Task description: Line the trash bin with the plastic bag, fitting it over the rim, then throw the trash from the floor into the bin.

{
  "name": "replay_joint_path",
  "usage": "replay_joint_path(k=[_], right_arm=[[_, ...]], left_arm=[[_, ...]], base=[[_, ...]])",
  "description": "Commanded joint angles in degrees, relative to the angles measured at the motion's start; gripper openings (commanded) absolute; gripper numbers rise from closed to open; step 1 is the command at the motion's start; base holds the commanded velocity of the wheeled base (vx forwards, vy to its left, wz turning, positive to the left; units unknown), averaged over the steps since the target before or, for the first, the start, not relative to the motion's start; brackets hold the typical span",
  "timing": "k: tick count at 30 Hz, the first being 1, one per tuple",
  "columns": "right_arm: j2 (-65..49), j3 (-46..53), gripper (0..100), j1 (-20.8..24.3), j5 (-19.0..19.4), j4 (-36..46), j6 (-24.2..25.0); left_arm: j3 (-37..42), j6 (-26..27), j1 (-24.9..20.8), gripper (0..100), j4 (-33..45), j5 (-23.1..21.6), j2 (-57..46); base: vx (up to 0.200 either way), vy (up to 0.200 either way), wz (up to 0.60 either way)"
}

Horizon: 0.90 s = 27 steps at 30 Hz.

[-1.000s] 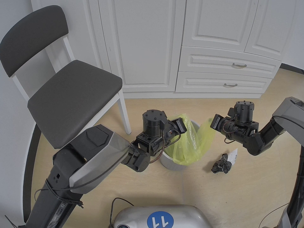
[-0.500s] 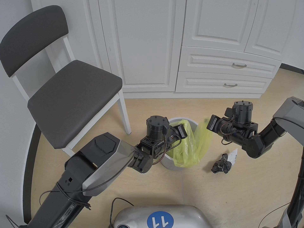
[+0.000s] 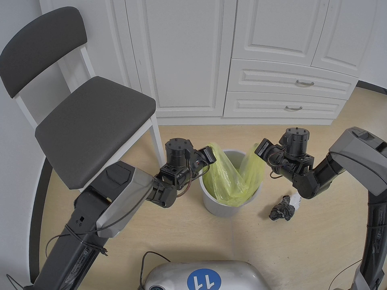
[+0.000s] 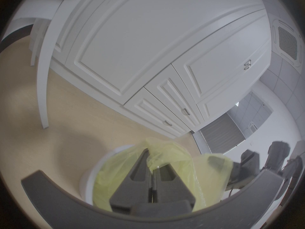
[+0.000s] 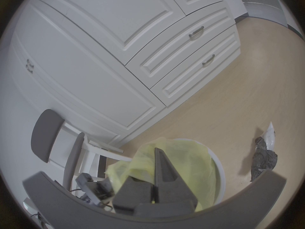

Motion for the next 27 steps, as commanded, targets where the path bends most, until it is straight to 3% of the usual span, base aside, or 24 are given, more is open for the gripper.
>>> replay_joint_path(k=[1, 8, 12, 17, 22, 27], right_arm=[[3.65, -1.91, 0, -1.40, -0.21, 0.06, 0.23], [3.65, -2.17, 0, -2.72, -0.30, 0.59, -0.47], [3.56, -1.91, 0, -3.42, -0.21, 1.03, -1.88], [2.16, -0.59, 0, -3.60, -0.39, 7.88, -8.30], [1.28, 0.20, 0, -3.68, -2.67, 14.48, -13.92], [2.51, 0.03, 0, -3.60, -4.52, 14.83, -15.50]], left_arm=[[-1.00, -0.11, 1.87, 0, 0.19, 0.01, -0.88], [-1.00, 0.06, 2.40, 0, 0.55, -0.34, -0.09], [-3.72, 0.59, 3.36, 0, 9.69, -0.43, -0.18], [-7.92, 0.94, 4.42, 0, 17.07, 0.10, -0.27], [-7.92, 3.49, 5.56, 0, 19.18, 0.18, -0.71], [-7.92, 3.93, 5.74, 0, 19.35, 0.27, -0.97]], base=[[0.000, 0.000, 0.00], [0.000, 0.000, 0.00], [0.000, 0.000, 0.00], [0.000, 0.000, 0.00], [0.000, 0.000, 0.00], [0.000, 0.000, 0.00]])
